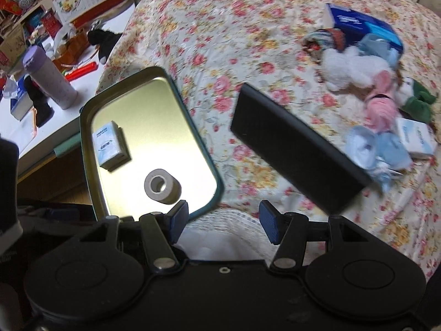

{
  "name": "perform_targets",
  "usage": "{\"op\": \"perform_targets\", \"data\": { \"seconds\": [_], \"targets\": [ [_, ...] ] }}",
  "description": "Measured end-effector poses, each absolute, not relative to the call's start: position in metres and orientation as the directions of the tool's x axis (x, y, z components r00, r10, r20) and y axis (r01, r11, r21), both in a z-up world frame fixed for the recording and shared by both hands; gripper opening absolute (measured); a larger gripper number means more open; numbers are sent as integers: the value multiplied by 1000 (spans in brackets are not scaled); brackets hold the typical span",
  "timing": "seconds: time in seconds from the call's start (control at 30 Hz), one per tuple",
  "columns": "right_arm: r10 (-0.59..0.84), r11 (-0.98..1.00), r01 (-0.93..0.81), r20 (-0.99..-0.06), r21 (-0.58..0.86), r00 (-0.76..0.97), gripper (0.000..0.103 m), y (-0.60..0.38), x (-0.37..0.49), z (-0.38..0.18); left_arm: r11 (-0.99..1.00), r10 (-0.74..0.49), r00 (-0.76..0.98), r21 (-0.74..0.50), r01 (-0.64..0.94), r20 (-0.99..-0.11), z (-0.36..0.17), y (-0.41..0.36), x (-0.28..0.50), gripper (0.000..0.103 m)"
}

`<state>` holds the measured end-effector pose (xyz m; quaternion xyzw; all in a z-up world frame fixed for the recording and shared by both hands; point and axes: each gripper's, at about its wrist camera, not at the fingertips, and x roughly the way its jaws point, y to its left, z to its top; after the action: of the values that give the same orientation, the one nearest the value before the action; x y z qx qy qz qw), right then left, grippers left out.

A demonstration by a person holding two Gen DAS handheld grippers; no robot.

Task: Organize soft objects
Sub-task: 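Move both tools back toward the pile of items on the bed, then grasp the blue face mask with the left tool while the right tool grasps the beige lace cloth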

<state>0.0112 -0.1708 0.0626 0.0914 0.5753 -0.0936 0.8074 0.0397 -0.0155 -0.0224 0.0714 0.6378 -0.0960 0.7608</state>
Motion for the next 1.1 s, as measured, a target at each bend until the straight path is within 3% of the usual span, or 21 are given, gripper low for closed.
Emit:
{"op": "perform_targets", "data": {
  "seconds": [0.23, 0.37, 0.6, 1.1],
  "targets": [
    [-104, 939, 341, -924, 30, 369, 56, -221, -30, 79, 939, -121, 148, -65, 338, -981, -5, -60, 10, 77],
    [-166, 906, 423, -914, 6, 369, 57, -267, -57, 83, 902, -183, 146, -107, 419, -972, 11, -91, -5, 90],
    [-263, 800, 600, -901, -4, 345, 58, -360, -90, 86, 821, -311, 141, -191, 537, -940, 48, -142, -16, 96],
    [-322, 644, 765, -902, 13, 287, 61, -494, -68, 77, 798, -236, 273, -26, 602, -932, 77, -228, 38, 95]
  ]
}}
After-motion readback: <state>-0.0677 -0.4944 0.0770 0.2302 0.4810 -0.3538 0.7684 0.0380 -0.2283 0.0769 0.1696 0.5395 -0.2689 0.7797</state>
